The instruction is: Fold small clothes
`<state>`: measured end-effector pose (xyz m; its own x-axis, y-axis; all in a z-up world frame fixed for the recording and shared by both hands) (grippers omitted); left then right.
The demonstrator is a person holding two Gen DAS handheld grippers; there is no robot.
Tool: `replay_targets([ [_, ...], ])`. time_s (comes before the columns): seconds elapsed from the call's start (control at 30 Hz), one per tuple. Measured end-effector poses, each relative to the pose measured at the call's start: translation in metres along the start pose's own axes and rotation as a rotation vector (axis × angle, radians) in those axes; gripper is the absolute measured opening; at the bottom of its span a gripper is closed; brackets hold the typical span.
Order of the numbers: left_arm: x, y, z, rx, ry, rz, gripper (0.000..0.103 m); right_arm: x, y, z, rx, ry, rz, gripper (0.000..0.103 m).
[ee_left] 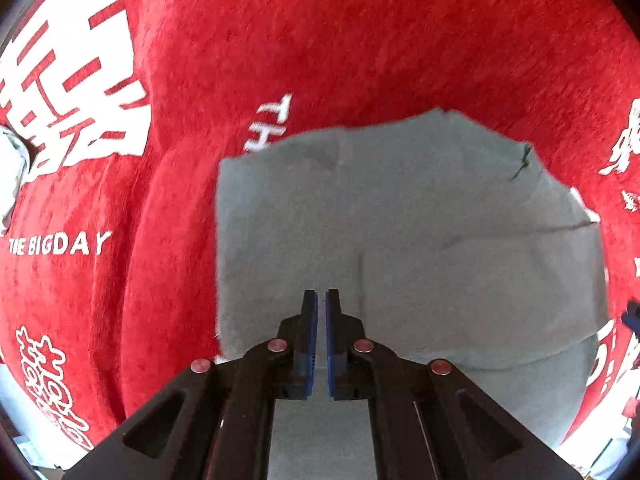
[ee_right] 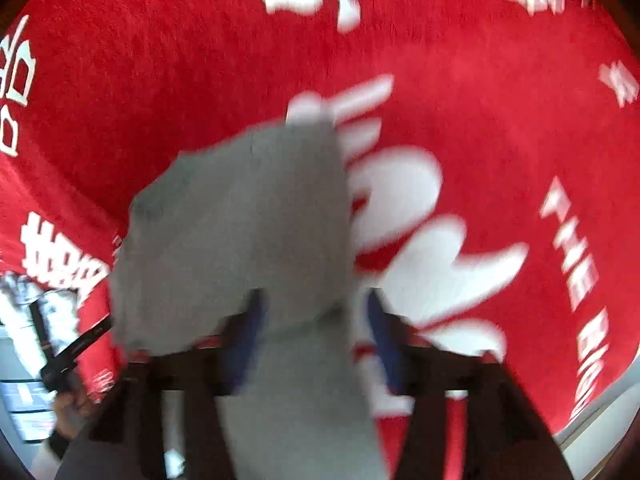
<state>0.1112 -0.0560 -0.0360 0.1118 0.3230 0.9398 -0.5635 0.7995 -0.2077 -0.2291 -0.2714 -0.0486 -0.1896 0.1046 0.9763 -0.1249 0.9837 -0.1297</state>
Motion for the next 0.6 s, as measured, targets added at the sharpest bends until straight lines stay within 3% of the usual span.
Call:
replay_targets([
  [0.2,-0.021,-0.004,0.03,-0.014,0.021,-0.016,0.005,-0.066,-0.06,-0.012,-0.065,-0.002,-0.086,0.064],
  [0.27,-0.025,-0.003,0.039,-0.02,0.025,-0.02,0.005,-0.075,-0.065,-0.013,-0.042,0.034,-0.104,0.042],
  [0.3,-0.028,-0.002,0.043,-0.023,0.025,-0.023,0.005,-0.074,-0.067,-0.018,-0.006,0.061,-0.086,0.009],
  [0.43,-0.039,0.0,0.048,-0.028,0.015,-0.029,0.005,-0.063,-0.066,-0.021,0.048,0.104,-0.023,0.008],
  [0.5,-0.05,-0.001,0.045,-0.026,-0.007,-0.042,0.005,-0.072,-0.062,-0.009,0.03,0.122,-0.04,0.008],
  [0.6,-0.053,-0.008,0.038,-0.02,-0.022,-0.021,0.005,-0.071,-0.059,0.011,-0.062,0.063,-0.023,0.009],
])
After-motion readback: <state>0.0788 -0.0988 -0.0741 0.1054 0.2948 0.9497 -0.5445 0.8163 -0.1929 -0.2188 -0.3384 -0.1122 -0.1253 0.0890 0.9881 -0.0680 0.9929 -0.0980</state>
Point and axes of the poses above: each gripper's, at about its wrist camera, not at the fingertips, and x roughly against the way its jaws point, z to its right, y to its underside, the point moved 4 cm from there along -x, roughly the way its jaws point, and after that the axes turned 12 degrees about y, right-handed, at the moved point
